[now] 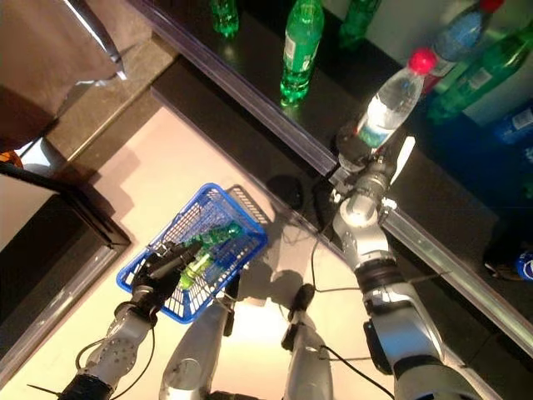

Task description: Pick up the drink and place into the basket.

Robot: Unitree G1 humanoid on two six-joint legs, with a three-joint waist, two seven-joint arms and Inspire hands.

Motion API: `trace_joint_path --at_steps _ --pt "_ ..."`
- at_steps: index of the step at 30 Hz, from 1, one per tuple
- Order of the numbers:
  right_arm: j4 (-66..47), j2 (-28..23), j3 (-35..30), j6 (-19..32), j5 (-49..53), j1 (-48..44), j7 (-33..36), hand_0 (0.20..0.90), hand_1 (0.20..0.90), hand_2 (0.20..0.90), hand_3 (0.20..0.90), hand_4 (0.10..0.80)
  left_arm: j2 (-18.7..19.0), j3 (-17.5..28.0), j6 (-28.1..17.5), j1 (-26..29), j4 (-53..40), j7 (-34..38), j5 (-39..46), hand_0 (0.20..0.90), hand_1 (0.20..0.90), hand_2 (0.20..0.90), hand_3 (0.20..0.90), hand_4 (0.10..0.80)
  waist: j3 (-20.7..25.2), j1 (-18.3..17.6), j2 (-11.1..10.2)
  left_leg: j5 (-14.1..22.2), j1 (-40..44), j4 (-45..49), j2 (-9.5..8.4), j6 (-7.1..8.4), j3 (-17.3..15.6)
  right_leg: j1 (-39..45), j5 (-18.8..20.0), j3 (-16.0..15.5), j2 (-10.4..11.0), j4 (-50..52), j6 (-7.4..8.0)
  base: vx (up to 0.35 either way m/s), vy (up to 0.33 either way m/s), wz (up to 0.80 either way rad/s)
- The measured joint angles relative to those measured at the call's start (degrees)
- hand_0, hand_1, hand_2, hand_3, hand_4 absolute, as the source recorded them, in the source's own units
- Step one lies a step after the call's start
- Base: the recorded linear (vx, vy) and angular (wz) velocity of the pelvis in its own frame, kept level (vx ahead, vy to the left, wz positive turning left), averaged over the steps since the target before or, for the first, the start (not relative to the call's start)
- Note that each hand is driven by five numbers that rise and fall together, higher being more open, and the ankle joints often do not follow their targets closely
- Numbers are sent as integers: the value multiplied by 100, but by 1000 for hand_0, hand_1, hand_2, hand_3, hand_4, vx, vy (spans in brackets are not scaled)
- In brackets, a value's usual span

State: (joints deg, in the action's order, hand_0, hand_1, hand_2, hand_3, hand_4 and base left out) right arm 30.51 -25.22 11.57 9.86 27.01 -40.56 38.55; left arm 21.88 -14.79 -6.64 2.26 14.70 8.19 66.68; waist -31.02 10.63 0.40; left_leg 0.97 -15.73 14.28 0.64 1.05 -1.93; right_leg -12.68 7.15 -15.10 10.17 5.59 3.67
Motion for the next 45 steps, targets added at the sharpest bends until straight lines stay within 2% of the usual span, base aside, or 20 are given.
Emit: trace_joint_path --at_steps 2,5,10,20,26,35,45 --pt "-81 -5 -7 -13 -62 54 -1 300 300 300 200 100 -3 16 0 -19 -1 -2 -2 300 300 300 200 100 -3 -9 -3 -27 71 -77 12 14 -2 43 -2 0 -14 -23 -3 28 -40 -1" --pt "-767 -6 -42 -203 -264 453 -23 300 300 300 200 100 -18 35 3 -128 -3 -2 -2 300 300 300 200 100 -4 5 -13 -98 389 -367 27 45 -4 308 16 -14 -55 -211 -10 37 -26 -1" --pt "-1926 -1 -30 -234 -837 1019 -309 300 300 300 200 100 -122 218 98 -303 -14 -15 -11 300 300 300 200 100 0 -2 -64 -157 846 -745 66 83 -42 664 10 -12 -117 -430 -2 33 -30 -4" --pt "-2928 25 31 -257 -1191 1200 -1030 300 300 300 200 100 -133 379 291 -330 -356 -27 -223 300 300 300 200 100 65 -65 -264 -266 1430 -1235 109 131 -56 1158 3 -11 -200 -760 11 20 -10 -1" --pt "-3232 25 231 -437 -1350 1210 -1346 300 300 300 200 100 -126 532 521 -325 -797 -31 -223 300 300 300 200 100 78 -157 -286 -282 1578 -1342 115 134 -56 1270 4 -3 -212 -828 14 6 2 -1" --pt "-3231 50 930 -745 -1340 1501 -1990 300 300 300 200 100 -60 579 1013 -253 -1654 -156 -77 300 300 300 200 100 83 -150 -284 -287 1692 -1413 121 142 -47 1397 5 -17 -222 -893 21 0 0 0" --pt "-3209 299 1293 -899 -1345 1603 -2091 300 300 300 200 100 89 564 1500 -97 -2009 -421 257 300 300 300 200 100 87 -142 -277 -307 1747 -1424 118 155 112 1546 -37 -184 -213 -907 41 10 16 8"
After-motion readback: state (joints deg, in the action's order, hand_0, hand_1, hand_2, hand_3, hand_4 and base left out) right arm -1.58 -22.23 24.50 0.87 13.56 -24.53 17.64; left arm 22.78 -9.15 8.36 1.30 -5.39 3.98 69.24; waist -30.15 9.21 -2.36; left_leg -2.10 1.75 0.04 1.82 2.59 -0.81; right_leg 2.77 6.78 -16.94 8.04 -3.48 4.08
